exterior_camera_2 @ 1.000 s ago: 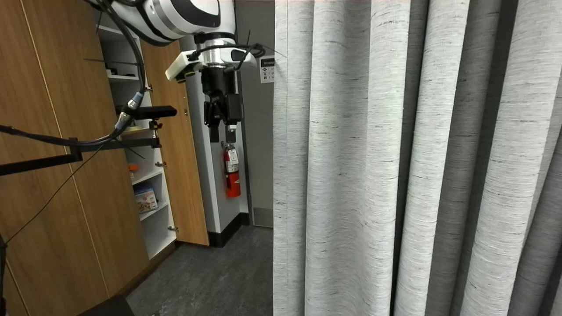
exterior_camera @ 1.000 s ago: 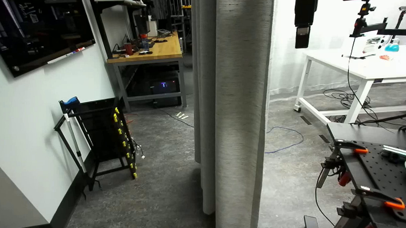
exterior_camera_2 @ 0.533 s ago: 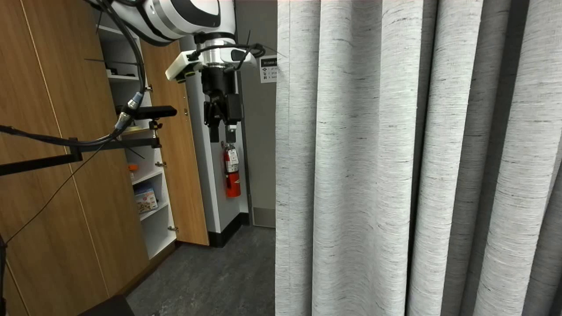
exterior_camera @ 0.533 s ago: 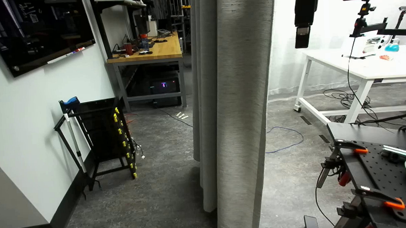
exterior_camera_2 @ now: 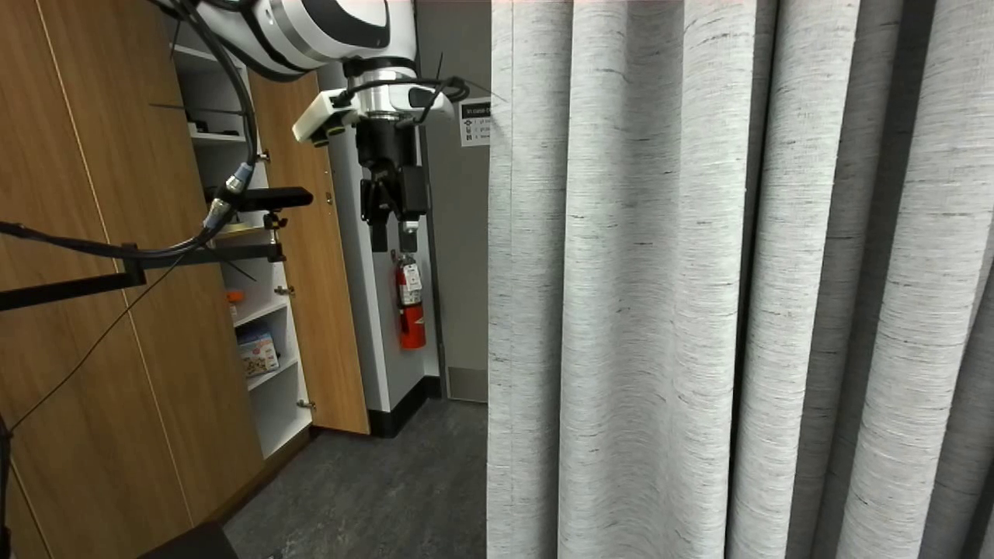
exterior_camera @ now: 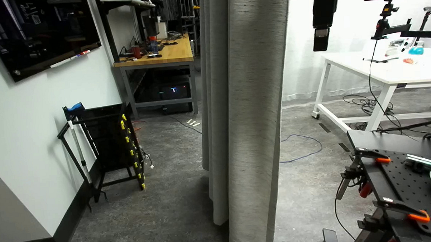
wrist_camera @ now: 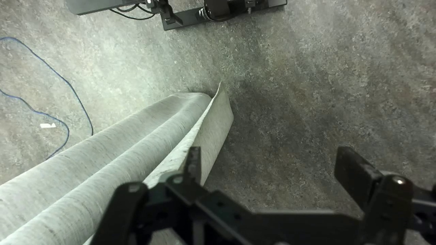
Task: Pull the curtain to the right
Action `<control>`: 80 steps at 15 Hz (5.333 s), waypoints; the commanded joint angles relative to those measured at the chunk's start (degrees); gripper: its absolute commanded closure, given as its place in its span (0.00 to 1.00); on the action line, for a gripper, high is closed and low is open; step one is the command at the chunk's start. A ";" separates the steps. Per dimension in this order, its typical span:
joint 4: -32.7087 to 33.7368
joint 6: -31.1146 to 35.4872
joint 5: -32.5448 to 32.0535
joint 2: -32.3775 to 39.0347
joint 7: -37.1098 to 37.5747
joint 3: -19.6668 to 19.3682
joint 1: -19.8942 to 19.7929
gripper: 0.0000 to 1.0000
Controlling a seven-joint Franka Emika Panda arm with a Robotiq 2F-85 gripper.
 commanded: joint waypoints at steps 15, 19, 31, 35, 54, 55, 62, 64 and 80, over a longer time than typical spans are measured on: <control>0.15 -0.18 -0.23 0.09 0.20 -0.83 0.95 0.00; 0.15 -0.18 -0.23 0.10 0.20 -0.83 0.95 0.00; 0.04 -0.09 -0.17 0.05 0.27 -0.84 1.02 0.00; -1.53 2.23 -0.08 -0.73 1.10 -0.74 1.16 0.00; -18.26 29.24 -2.48 -13.81 1.08 -2.99 -1.24 0.00; -18.42 30.01 -2.60 -13.97 1.22 -2.83 -1.44 0.00; -17.36 30.35 -1.95 -12.82 3.66 -3.50 -3.97 0.00; -17.04 30.55 -1.65 -12.27 5.02 -3.89 -5.07 0.00; -12.15 37.48 -4.04 -8.50 15.34 -2.29 -9.20 0.00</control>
